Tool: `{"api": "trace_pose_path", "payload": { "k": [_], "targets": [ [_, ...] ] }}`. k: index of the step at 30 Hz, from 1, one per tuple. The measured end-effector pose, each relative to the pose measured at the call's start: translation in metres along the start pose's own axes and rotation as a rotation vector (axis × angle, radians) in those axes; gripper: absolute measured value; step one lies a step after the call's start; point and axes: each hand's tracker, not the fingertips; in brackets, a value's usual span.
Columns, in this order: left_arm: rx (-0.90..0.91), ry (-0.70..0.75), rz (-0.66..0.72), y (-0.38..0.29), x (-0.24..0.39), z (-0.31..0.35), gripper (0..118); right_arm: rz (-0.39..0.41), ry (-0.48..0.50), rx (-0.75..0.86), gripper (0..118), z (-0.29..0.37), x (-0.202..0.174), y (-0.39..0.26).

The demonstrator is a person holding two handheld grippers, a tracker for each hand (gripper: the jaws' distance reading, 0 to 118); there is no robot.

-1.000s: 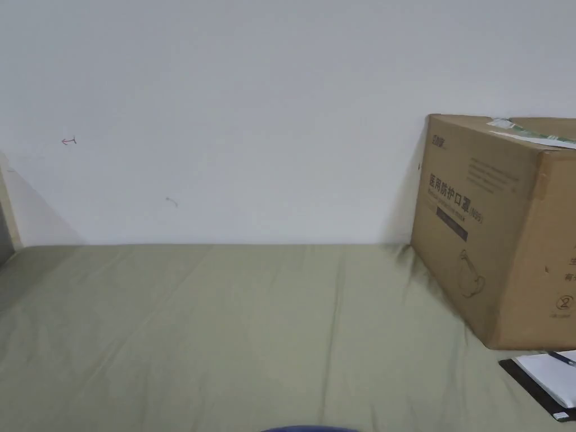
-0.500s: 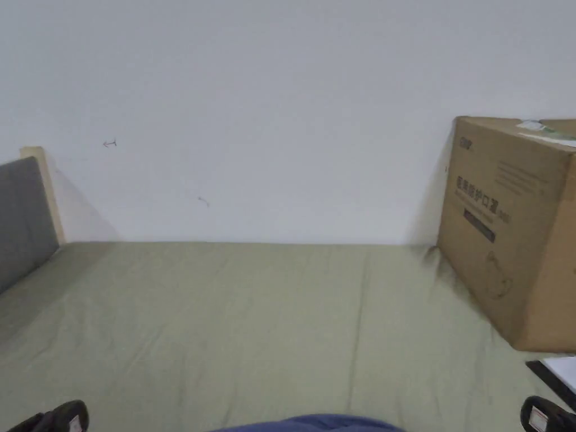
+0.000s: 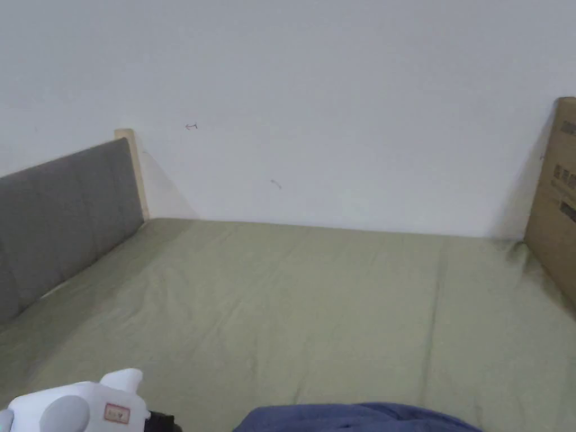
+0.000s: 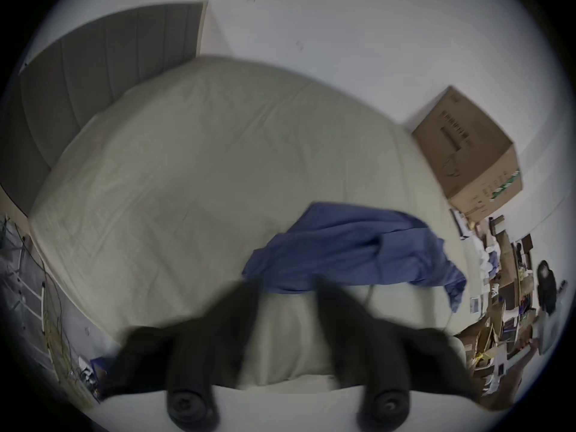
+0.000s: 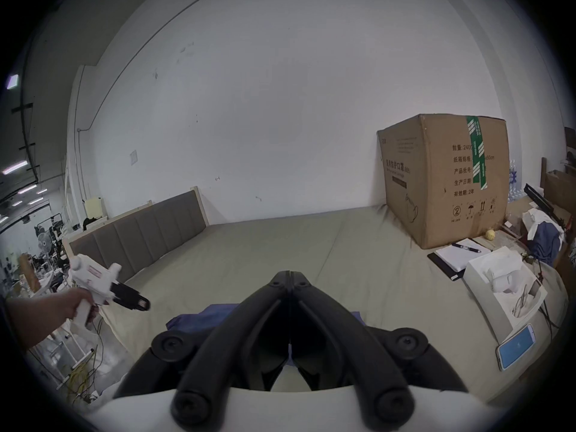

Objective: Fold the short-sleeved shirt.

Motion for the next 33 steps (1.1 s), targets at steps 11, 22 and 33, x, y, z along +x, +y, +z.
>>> {"api": "trace_pose_path", "payload": {
  "k": [11, 22, 33],
  "targets": [
    [-0.134, 0.065, -0.041, -0.008, -0.006, -0.126, 102, 0.016, -0.154, -0.055, 0, -0.002, 0.036, 0.008],
    [0.049, -0.042, -0.367, -0.042, 0.068, -0.085, 2, -0.065, -0.282, -0.596, 0, -0.055, 0.141, -0.041],
    [0.192, -0.127, -0.328, -0.049, 0.097, -0.039, 2, -0.024, -0.272, -1.064, 102, -0.118, 0.185, -0.143]
  ]
}}
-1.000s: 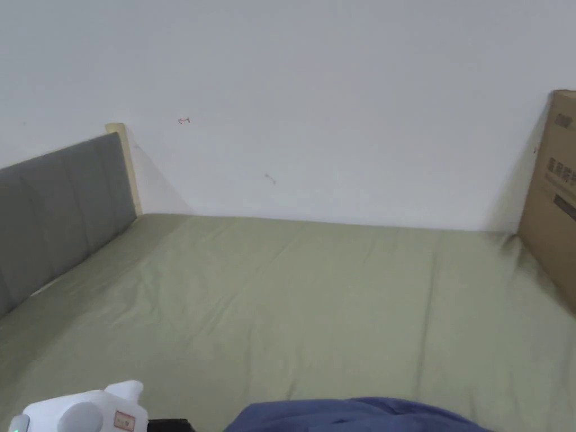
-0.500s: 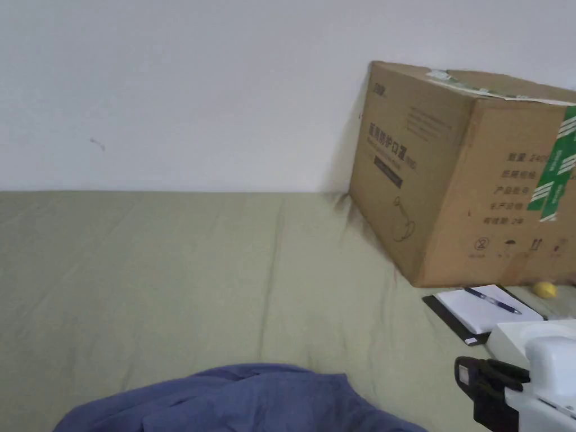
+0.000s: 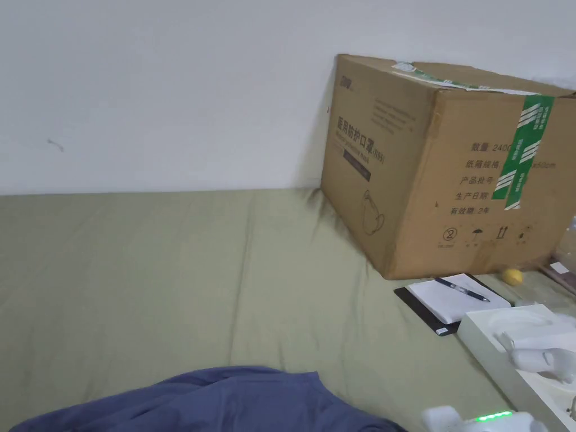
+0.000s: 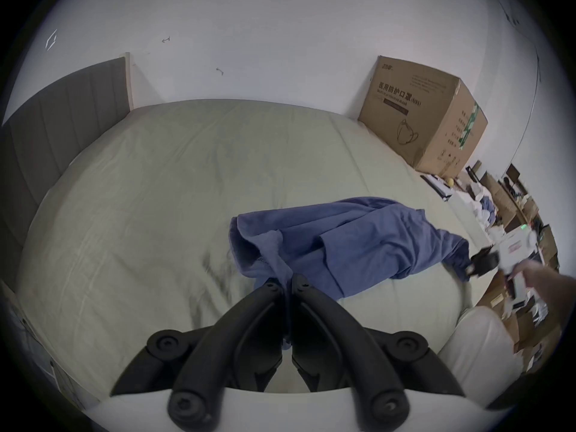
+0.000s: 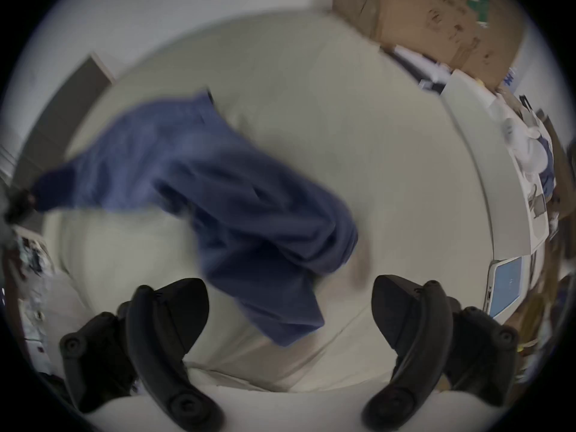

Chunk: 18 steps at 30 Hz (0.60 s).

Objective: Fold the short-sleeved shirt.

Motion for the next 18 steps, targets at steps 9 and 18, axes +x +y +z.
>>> {"api": "trace_pose_path", "payload": {
  "k": [9, 18],
  "targets": [
    [0.027, -0.022, 0.101, 0.026, -0.012, 0.019, 2, 0.200, -0.112, 0.229, 2, 0.051, -0.015, -0.011],
    [0.356, -0.067, 0.157, 0.102, -0.020, 0.105, 2, 0.028, -0.027, 0.691, 2, 0.215, 0.006, 0.009]
  ]
}}
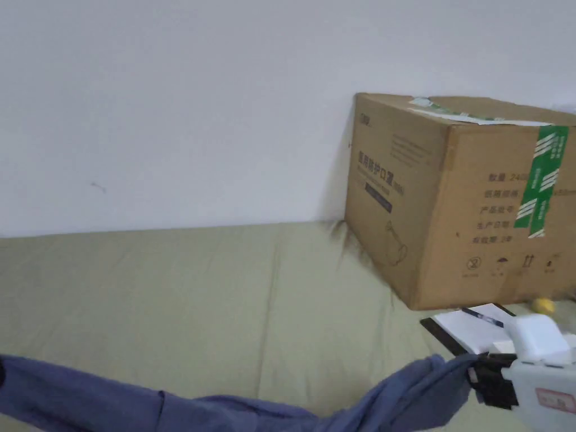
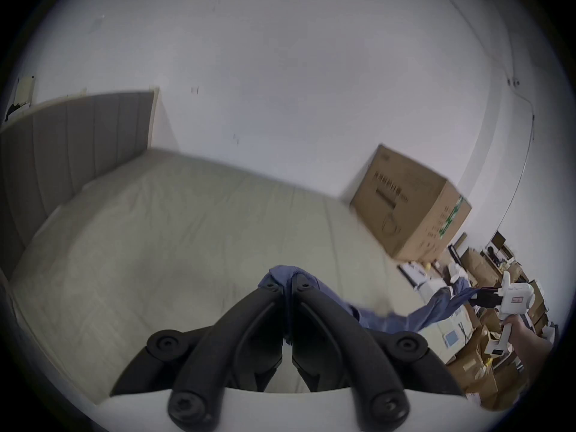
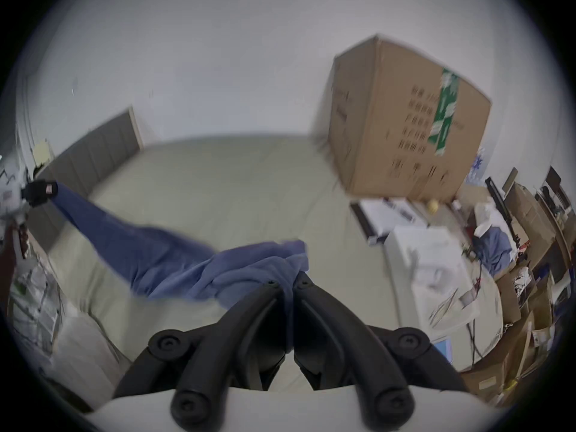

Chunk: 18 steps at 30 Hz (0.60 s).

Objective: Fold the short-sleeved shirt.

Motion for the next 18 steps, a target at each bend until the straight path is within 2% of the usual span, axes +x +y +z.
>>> {"api": "trace_pose_path", "payload": {
  "k": [6, 9, 12, 15, 18],
  "targets": [
    [0.134, 0.028, -0.062, 0.076, 0.020, 0.037, 2, -0.042, -0.024, 0.154, 2, 0.051, 0.017, 0.082],
    [0.160, 0.126, -0.077, 0.109, 0.023, 0.046, 2, -0.050, -0.110, 0.177, 2, 0.063, 0.027, 0.114],
    [0.165, 0.147, -0.072, 0.135, 0.015, 0.048, 2, -0.032, -0.161, 0.180, 2, 0.063, 0.037, 0.142],
    [0.154, 0.220, -0.059, 0.152, 0.015, 0.049, 2, -0.076, -0.192, 0.160, 2, 0.053, 0.048, 0.164],
    [0.133, 0.228, -0.053, 0.164, 0.010, 0.038, 2, -0.139, -0.175, 0.174, 2, 0.040, 0.056, 0.183]
  ]
}}
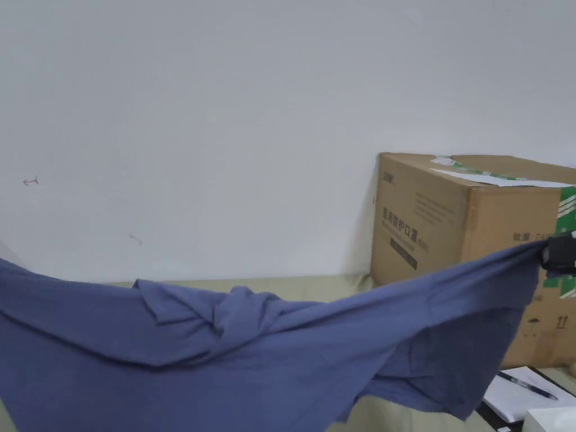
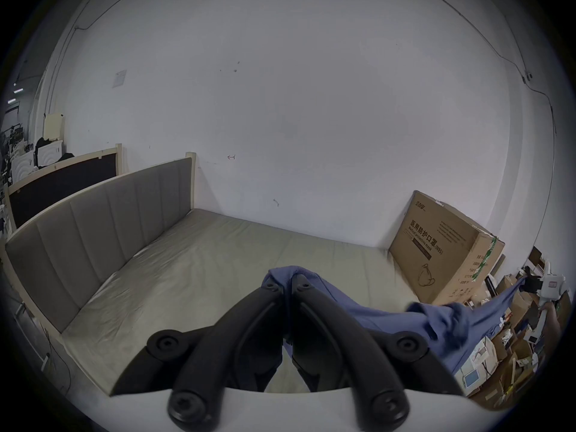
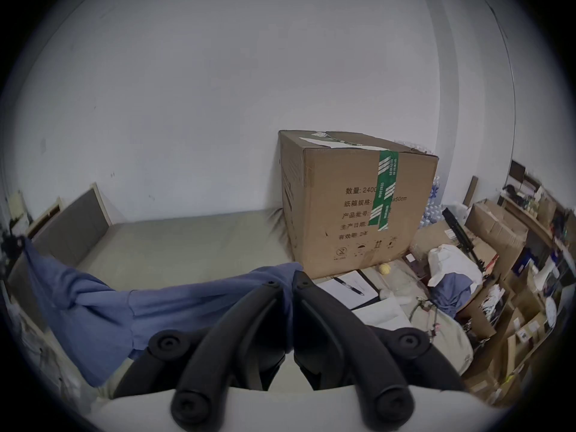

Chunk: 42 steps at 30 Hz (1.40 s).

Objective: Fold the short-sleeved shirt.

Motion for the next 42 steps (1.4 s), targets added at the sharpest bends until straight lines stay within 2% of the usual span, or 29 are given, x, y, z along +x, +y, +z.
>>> {"api": "trace_pose_path", "payload": {
  "k": [2, 5, 6, 13, 16, 21, 28, 32, 36, 39, 42],
  "targets": [
    [-0.017, 0.003, -0.013, 0.005, -0.005, -0.020, 2, -0.026, 0.014, 0.004, 2, -0.012, -0.005, 0.013],
    [-0.017, 0.017, -0.047, 0.009, 0.003, -0.038, 2, 0.029, -0.056, 0.013, 2, -0.034, -0.021, 0.030],
    [-0.013, 0.014, -0.047, 0.011, 0.003, -0.045, 2, 0.025, -0.056, 0.017, 2, -0.041, -0.025, 0.035],
    [0.041, 0.022, -0.070, 0.006, 0.019, -0.083, 2, -0.107, -0.064, 0.108, 2, -0.083, -0.036, 0.052],
    [0.056, -0.015, -0.013, -0.004, 0.015, -0.093, 2, -0.169, -0.042, 0.151, 2, -0.088, -0.031, 0.045],
    [0.008, -0.051, -0.034, -0.038, 0.004, -0.100, 2, -0.177, -0.031, 0.202, 2, -0.079, -0.019, 0.008],
    [-0.291, 0.003, -0.023, -0.152, -0.040, -0.097, 2, -0.078, -0.018, -0.029, 2, -0.067, 0.003, -0.122],
    [-0.296, -0.021, 0.016, -0.194, -0.061, -0.060, 2, -0.138, -0.013, -0.048, 2, -0.031, 0.018, -0.181],
    [-0.293, -0.001, 0.019, -0.219, -0.072, -0.032, 2, -0.111, -0.060, -0.084, 2, -0.011, 0.025, -0.220],
    [-0.353, 0.040, 0.030, -0.232, -0.085, -0.035, 2, -0.071, -0.058, -0.204, 2, -0.027, 0.025, -0.243],
    [-0.558, 0.110, 0.100, -0.255, -0.098, -0.065, 2, -0.085, -0.062, -0.394, 2, -0.067, 0.015, -0.270]
  ]
}}
